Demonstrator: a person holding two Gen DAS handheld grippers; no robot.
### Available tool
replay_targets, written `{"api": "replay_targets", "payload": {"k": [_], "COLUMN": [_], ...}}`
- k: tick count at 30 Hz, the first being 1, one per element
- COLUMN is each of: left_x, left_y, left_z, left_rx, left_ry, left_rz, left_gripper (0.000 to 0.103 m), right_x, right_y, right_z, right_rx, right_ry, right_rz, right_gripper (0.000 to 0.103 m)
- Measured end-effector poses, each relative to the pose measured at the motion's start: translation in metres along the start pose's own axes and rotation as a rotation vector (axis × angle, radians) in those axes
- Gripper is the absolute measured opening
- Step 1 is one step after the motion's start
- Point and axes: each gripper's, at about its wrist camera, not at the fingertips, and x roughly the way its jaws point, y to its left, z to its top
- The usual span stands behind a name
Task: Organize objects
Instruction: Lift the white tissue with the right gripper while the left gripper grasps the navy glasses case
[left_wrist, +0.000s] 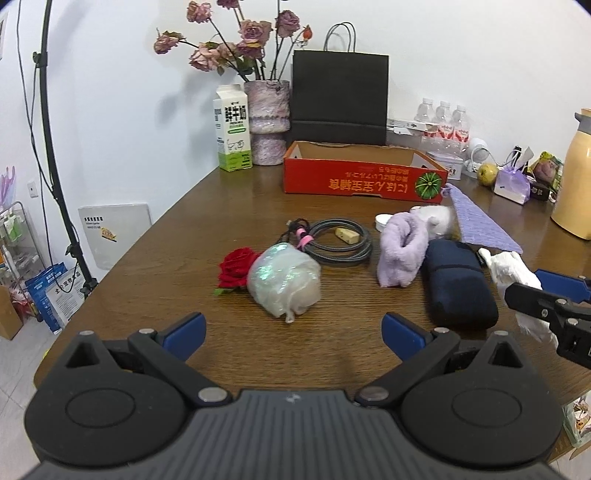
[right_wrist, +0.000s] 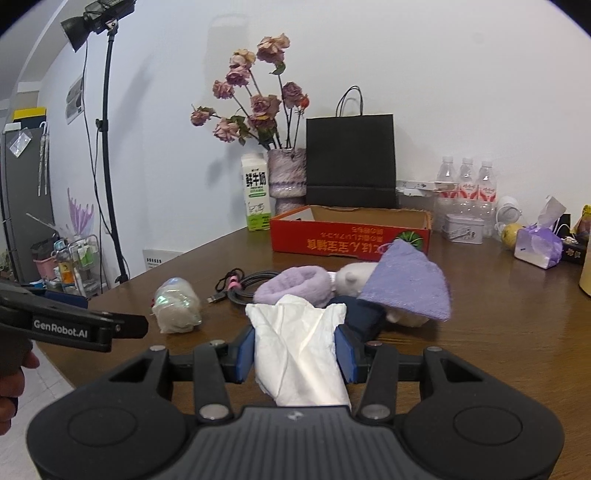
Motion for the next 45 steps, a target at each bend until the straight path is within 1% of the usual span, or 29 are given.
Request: {"api": "replay_targets", "payload": {"k": [12, 25, 33, 45], "left_x": [0.016, 0.040, 0.067, 0.110], "left_y": [-0.042, -0.091, -0.119, -0.154], "left_z": [0.009, 0.020, 0.030, 0.036], "left_rx": [0.049, 0.110, 0.134, 0.159], "left_ry": [0.017, 0.046, 0.084, 0.156], "left_rz": [-0.042, -0.112, -0.145, -0.171], "left_gripper": [0.103, 0.103, 0.103, 0.103], "right_x": [-0.003, -0.003, 0.003, 0.021], "right_y": [-0.038, -0.082, -0.108, -0.136], "right_z": [0.000, -0.004, -0.003, -0.003], "right_rx": [0.029, 0.063, 0.085, 0.109], "right_ry": [-0.020, -0.030, -0.031, -0.014], "right_rz": [-0.036, -0.080, -0.096, -0.103], "right_gripper": [0.045, 0.045, 0.045, 0.045]}}
